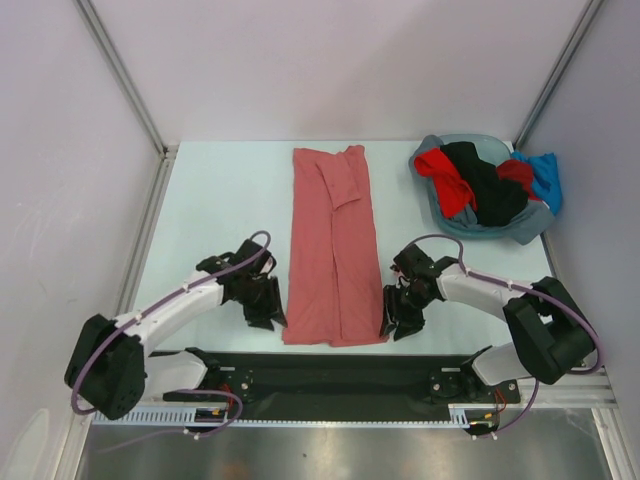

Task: Fold and stack the t-shirts
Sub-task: Fold the tshirt

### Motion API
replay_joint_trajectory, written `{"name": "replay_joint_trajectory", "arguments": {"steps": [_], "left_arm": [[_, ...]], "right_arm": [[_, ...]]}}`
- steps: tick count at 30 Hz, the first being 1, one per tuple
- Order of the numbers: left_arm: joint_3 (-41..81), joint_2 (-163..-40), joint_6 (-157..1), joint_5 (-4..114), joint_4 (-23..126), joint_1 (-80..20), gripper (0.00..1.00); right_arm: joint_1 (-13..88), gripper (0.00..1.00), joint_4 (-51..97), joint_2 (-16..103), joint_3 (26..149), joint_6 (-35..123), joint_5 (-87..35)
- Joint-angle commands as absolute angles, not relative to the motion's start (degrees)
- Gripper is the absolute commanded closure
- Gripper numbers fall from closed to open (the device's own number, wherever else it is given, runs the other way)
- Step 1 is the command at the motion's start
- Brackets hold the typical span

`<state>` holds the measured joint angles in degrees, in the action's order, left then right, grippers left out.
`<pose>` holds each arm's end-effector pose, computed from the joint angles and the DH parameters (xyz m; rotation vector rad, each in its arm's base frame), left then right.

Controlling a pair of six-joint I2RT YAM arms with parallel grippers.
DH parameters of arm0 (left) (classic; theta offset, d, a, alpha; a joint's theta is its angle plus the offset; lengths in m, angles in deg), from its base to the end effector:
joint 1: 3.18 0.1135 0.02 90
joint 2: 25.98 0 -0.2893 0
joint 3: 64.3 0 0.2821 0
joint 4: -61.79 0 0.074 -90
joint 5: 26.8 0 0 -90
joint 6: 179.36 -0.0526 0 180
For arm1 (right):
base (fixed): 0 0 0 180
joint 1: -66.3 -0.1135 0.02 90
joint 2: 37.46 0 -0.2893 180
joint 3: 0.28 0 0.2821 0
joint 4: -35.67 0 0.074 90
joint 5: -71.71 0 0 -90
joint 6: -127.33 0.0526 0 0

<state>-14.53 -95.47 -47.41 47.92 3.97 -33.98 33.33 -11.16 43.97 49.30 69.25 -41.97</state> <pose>0.1742 -0.1200 0.1675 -0.2543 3.0690 -0.5319 0.1903 0.1486 0.1309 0.0900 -3.0055 -0.6917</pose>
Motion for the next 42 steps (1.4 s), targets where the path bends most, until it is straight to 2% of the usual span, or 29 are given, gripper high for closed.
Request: {"name": "replay_joint_trajectory", "arguments": {"steps": [1,5,12,17,35,42], "left_arm": [[-7.4,-93.0,-49.4,48.3,5.0,-36.7,0.57],[-3.6,-100.9,-50.9,42.0,16.4,-41.7,0.67],[10.4,-120.0,-55.7,39.2,19.0,-50.0,0.72],[13.0,-128.2,-54.9,35.2,19.7,-50.9,0.71],[9.4,-129.0,-49.0,38.5,16.2,-53.4,0.65],[9.1,-131.4,-48.8,35.0,18.4,-53.5,0.64]], "right_arm": [[34.0,0.51,-15.9,42.0,53.7,68.3,-40.4],[35.4,0.46,-16.0,43.3,55.4,67.1,-40.4],[38.3,0.46,-15.7,45.2,56.4,64.5,-40.5],[39.3,0.46,-15.7,45.2,56.0,63.2,-41.0],[39.8,0.45,-13.4,44.4,53.1,63.4,-42.7],[39.8,0.46,-12.9,44.6,53.2,63.3,-43.0]]}}
